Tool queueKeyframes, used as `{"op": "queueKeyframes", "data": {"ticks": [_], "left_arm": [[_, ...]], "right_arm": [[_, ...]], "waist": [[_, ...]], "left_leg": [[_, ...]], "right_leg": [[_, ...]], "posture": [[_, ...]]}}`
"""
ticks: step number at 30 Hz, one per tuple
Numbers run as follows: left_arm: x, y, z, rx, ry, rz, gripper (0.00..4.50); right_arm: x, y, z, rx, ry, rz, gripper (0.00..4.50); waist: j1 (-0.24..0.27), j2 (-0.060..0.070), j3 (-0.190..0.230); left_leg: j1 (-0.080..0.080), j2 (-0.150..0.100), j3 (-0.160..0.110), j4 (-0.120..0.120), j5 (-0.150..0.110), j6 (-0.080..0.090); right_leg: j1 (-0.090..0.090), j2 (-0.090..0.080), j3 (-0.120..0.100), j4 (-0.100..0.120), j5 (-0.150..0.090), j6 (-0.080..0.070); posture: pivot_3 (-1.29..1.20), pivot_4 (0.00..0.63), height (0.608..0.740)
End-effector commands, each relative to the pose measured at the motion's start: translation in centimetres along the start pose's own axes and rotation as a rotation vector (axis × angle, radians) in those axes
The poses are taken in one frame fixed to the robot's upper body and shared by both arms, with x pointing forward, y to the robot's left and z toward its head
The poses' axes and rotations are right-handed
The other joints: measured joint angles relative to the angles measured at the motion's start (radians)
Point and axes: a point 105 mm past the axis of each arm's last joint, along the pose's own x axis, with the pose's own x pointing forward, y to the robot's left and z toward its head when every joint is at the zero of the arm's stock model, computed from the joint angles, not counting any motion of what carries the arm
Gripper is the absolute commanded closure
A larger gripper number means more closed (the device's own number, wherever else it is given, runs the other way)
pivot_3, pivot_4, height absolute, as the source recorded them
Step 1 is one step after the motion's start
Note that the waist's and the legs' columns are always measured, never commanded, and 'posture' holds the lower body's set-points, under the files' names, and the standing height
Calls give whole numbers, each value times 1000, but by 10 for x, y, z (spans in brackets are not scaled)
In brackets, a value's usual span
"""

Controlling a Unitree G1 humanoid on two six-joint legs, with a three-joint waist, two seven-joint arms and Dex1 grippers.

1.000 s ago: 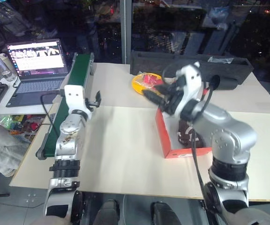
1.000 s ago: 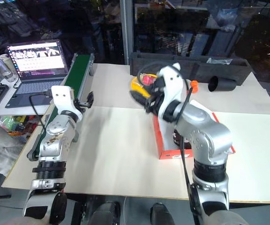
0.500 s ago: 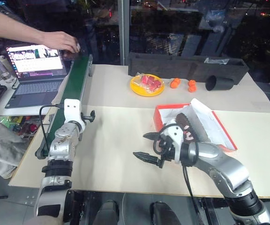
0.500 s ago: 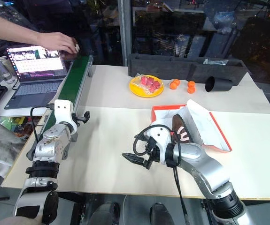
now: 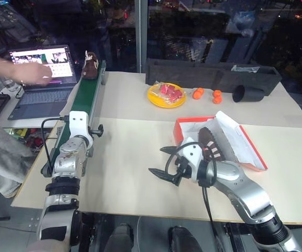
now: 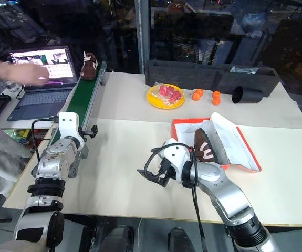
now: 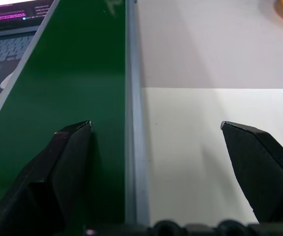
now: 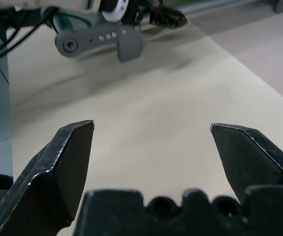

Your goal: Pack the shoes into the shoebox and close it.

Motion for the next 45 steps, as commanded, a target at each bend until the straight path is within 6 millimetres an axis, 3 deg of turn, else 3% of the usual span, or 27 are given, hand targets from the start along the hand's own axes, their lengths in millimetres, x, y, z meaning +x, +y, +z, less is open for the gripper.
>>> {"op": "queueKeyframes", "data": {"ticks": [1,6,15,45], "left_arm": [[1,3,18,8,-61,13,0],[1,7,18,23,-58,44,0],[1,34,31,9,-115,181,0],[2,39,34,20,-125,205,0]], "right_arm": [[-1,-1,4,-25,-22,-13,13],[-1,-6,5,22,-40,-44,13],[0,-8,-1,26,-13,-72,13],[2,-13,-3,34,-8,-111,13]], "waist": [[0,0,0],[-2,0,0],[-1,0,0],[1,0,0]], "left_leg": [[0,0,0,0,0,0],[1,0,0,0,0,0],[0,0,0,0,0,0],[1,0,0,0,0,0]], "right_leg": [[0,0,0,0,0,0],[0,0,0,1,0,0],[0,0,0,1,0,0],[0,0,0,2,0,0]], "posture": [[0,150,699],[0,150,699],[0,150,699],[0,150,699]]}}
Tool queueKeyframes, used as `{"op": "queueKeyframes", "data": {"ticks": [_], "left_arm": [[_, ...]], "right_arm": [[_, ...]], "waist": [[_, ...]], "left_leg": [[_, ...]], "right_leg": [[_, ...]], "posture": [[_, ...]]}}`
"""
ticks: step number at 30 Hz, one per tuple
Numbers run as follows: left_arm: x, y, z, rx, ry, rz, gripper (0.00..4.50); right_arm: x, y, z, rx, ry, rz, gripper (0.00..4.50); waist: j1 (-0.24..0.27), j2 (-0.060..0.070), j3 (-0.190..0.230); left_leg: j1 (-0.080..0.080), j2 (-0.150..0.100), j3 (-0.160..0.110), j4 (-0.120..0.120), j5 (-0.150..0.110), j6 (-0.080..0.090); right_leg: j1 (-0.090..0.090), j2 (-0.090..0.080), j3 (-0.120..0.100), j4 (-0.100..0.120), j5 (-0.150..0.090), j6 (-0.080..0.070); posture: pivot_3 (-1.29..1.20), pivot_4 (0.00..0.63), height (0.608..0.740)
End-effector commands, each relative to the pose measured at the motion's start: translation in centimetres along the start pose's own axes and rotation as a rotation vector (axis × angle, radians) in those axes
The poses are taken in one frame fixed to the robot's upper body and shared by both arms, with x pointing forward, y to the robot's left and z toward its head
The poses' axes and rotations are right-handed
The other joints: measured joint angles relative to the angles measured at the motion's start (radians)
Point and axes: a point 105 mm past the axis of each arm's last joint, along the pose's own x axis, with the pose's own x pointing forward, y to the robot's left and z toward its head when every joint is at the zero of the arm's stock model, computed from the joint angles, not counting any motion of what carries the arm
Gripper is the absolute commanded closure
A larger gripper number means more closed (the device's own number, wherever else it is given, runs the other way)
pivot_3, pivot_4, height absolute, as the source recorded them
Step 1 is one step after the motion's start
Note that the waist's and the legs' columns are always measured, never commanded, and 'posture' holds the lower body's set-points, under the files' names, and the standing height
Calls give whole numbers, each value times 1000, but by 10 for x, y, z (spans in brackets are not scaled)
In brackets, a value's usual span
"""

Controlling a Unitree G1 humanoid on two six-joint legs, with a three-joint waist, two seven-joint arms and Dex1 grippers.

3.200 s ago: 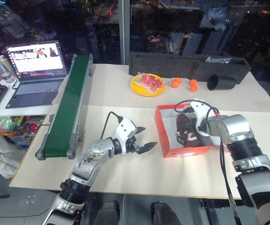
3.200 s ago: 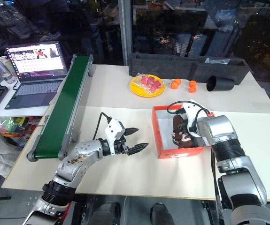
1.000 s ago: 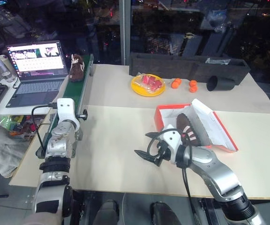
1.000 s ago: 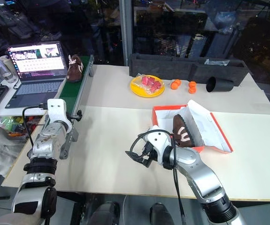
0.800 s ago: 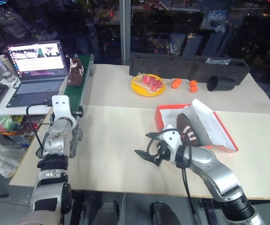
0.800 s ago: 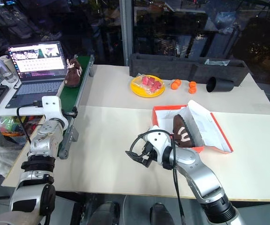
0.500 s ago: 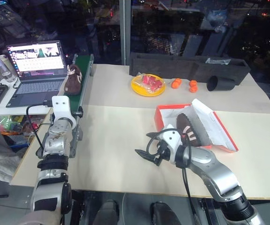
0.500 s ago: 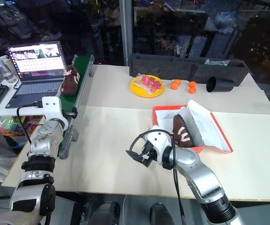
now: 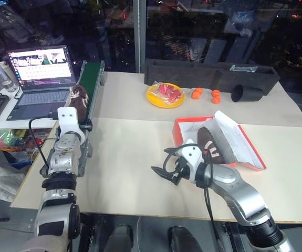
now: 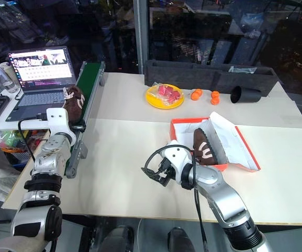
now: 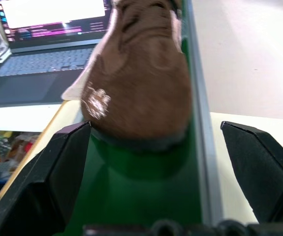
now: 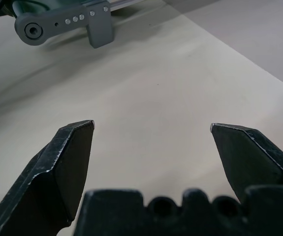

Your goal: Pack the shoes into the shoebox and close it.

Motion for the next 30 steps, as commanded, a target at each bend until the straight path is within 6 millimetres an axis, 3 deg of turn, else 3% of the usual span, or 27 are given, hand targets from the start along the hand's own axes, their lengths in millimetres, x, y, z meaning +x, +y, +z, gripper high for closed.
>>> {"op": "queueKeyframes", "data": {"ticks": [1,9,12,18,22,30], "left_arm": [[1,4,21,13,-68,11,0],[1,-2,18,-5,-57,-10,0],[1,-3,20,-19,-62,-17,589],[2,-4,19,-32,-58,-26,2486],[3,-5,19,-39,-51,-25,3415],[3,-10,20,-53,-60,-40,3415]], "right_arm": [[-2,-3,10,-16,-37,-14,13],[-3,-6,13,-15,-46,-28,13],[-4,-9,15,-15,-51,-38,0],[-4,-13,18,-20,-57,-52,0],[-5,-15,18,-22,-60,-60,0],[-5,-17,18,-22,-59,-71,0]], "waist": [[2,0,0],[4,0,0],[5,0,0],[2,0,0],[2,0,0],[3,0,0]], "left_leg": [[0,0,0,0,0,0],[0,0,0,2,0,0],[1,0,0,4,1,-1],[2,0,0,9,1,-1],[2,0,0,9,2,-1],[2,0,0,9,2,-1]], "right_leg": [[0,0,0,0,0,0],[0,0,0,4,0,0],[0,0,0,5,0,0],[1,0,0,11,0,0],[1,0,0,12,0,0],[0,0,0,12,0,0]], "posture": [[0,150,699],[0,150,699],[0,150,699],[0,150,699],[0,150,699],[0,150,699]]}}
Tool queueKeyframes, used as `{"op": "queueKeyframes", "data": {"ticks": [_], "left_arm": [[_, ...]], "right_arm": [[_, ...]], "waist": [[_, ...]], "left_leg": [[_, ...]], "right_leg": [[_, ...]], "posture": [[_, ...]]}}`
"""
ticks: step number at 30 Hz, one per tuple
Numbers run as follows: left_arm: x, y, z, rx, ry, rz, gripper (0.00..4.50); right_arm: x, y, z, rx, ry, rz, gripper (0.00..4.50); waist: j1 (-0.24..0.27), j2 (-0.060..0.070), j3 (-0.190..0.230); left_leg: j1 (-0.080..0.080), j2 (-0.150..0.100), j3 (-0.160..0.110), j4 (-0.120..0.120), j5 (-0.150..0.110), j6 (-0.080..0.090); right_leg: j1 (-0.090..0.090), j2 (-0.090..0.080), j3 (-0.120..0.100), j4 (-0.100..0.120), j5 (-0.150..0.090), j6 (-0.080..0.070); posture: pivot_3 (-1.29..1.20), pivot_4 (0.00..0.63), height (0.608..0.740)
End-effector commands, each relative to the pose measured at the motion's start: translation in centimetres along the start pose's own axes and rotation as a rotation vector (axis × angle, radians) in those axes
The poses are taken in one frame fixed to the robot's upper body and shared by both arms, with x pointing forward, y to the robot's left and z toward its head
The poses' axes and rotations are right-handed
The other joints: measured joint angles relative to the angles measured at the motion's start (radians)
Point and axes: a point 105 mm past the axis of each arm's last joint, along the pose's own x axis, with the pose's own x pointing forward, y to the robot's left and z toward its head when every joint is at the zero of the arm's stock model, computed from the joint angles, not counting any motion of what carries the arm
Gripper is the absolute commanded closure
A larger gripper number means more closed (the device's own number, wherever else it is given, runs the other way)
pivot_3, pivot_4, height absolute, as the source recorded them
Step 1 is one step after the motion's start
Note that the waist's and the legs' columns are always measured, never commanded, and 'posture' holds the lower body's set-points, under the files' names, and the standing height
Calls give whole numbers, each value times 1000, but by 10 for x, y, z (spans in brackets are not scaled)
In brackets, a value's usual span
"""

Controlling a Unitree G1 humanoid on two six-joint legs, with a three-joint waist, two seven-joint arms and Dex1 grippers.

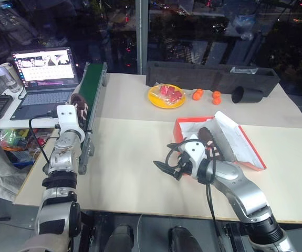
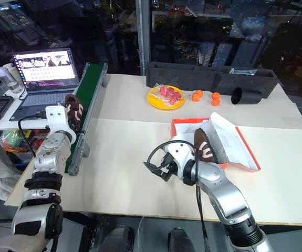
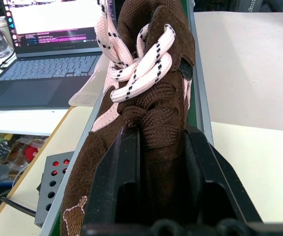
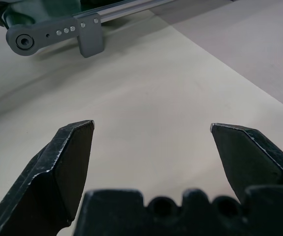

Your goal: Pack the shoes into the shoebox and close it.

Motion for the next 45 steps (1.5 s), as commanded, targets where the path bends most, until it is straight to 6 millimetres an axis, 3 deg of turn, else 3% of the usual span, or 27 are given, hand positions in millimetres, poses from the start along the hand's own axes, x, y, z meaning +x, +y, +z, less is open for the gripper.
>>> {"op": "queueKeyframes", "data": {"ticks": [1,2,5,9,12,15,18,23,29,34,40,45], "left_arm": [[1,-7,15,-20,-54,-26,3415],[0,-7,17,-23,-65,-31,3879],[0,-8,18,-29,-73,-31,4386],[-2,-11,30,-90,-139,-49,4439],[-9,-20,51,-173,-245,-97,4439],[-19,-46,72,-258,-327,-222,4439],[-32,-81,79,-371,-306,-399,4439],[-84,-158,84,-571,-182,-868,4439],[-134,-200,82,-609,-62,-1184,4439],[-146,-209,80,-563,-42,-1255,4439],[-147,-214,73,-517,-15,-1279,4439],[-159,-222,72,-444,-28,-1357,4439]], "right_arm": [[-2,-5,12,-18,-40,-23,0],[-2,-5,12,-18,-39,-24,0],[-2,-5,11,-18,-38,-27,0],[-3,-8,13,6,-48,-38,0],[-2,-19,19,121,-73,-88,0],[0,-50,24,334,-98,-227,0],[4,-74,27,593,-122,-344,0],[19,-66,55,931,-237,-229,0],[22,-70,86,1047,-332,-164,0],[16,-82,95,1070,-362,-204,0],[18,-79,110,1077,-393,-181,0],[20,-77,115,1067,-389,-176,0]], "waist": [[1,0,0],[1,0,0],[3,0,0],[3,0,0],[3,-2,1],[-2,-3,2],[-2,-4,2],[-6,-3,2],[-11,-3,2],[-31,-2,2],[-33,-2,2],[-33,-2,2]], "left_leg": [[0,0,0,0,0,0],[0,0,0,0,0,0],[0,0,0,0,0,0],[0,0,0,0,0,0],[-1,0,0,0,0,0],[-2,0,0,0,0,0],[-2,0,0,0,0,0],[-4,0,-1,-1,0,0],[-8,0,-2,0,0,0],[-6,0,-2,0,0,1],[-7,0,-2,-1,0,1],[-7,0,-2,-1,0,1]], "right_leg": [[0,0,0,0,0,0],[0,0,0,0,0,0],[0,0,0,0,0,0],[0,0,0,0,0,0],[0,0,0,0,0,0],[-1,0,0,-1,0,0],[-1,0,0,0,0,0],[-3,0,0,0,0,0],[-5,0,-1,-1,0,0],[-4,1,-1,-1,0,-1],[-4,0,-1,-2,-1,-1],[-4,0,-1,-2,-1,-1]], "posture": [[0,150,699],[0,150,699],[0,150,699],[0,150,699],[0,150,699],[0,150,699],[0,150,699],[0,150,699],[0,150,699],[0,150,699],[0,150,699],[0,150,699]]}}
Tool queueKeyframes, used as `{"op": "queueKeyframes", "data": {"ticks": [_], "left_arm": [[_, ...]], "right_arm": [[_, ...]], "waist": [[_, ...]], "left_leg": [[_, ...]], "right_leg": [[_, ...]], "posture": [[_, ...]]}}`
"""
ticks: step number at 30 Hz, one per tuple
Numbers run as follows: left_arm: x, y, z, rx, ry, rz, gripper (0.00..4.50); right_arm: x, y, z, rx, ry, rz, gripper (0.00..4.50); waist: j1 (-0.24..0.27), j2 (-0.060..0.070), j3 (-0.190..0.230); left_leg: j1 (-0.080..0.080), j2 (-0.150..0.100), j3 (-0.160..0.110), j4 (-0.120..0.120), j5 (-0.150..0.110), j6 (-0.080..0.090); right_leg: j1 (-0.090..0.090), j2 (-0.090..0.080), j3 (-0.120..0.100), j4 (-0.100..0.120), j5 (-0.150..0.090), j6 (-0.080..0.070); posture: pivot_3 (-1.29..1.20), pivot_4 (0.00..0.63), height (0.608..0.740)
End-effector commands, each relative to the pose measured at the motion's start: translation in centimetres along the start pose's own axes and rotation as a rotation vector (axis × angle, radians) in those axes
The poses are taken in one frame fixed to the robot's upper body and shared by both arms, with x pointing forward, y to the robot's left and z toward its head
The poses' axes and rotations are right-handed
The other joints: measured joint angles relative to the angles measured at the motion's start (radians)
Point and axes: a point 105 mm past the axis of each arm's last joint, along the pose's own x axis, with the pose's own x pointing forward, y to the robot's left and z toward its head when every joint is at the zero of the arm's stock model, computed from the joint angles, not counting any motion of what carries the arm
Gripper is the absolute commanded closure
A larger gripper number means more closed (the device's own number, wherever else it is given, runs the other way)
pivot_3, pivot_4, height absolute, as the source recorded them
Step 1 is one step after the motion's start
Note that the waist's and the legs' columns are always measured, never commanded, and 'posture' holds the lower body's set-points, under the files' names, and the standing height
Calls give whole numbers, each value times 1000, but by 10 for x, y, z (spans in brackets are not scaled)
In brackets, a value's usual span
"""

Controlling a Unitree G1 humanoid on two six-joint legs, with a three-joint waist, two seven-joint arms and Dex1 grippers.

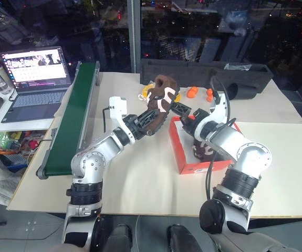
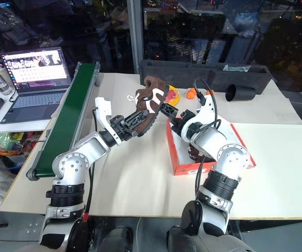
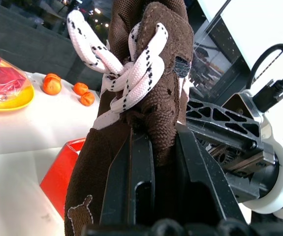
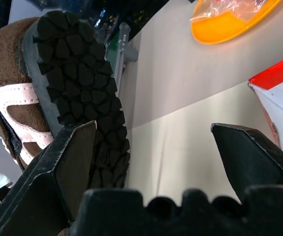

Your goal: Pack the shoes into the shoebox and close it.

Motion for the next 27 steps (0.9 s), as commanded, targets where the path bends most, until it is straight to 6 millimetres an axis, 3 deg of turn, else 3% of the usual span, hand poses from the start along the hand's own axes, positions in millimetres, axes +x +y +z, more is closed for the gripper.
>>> {"op": "queueKeyframes", "data": {"ticks": [1,4,12,18,27], "left_arm": [[14,-44,-23,30,112,-213,4439],[18,-31,-20,12,79,-136,4439],[13,44,11,62,-58,228,4439],[15,49,6,110,-13,235,4439],[26,2,-11,147,48,7,4439]], "right_arm": [[7,54,9,-10,-44,185,0],[8,54,8,-9,-37,181,0],[3,37,6,-28,-33,121,0],[2,33,4,-28,-24,111,0],[2,29,2,-19,-15,106,0]], "waist": [[0,0,0],[0,0,0],[0,0,0],[-2,1,0],[6,1,0]], "left_leg": [[0,0,0,0,0,0],[0,0,0,0,0,0],[-1,0,0,-1,0,0],[-2,0,0,-6,0,1],[-5,0,0,-8,0,1]], "right_leg": [[0,0,0,0,0,0],[0,0,0,-1,0,0],[0,0,0,-3,0,0],[-2,0,0,-5,0,0],[-3,-1,-2,-8,0,0]], "posture": [[0,150,699],[0,150,699],[0,150,699],[0,150,699],[0,150,699]]}}
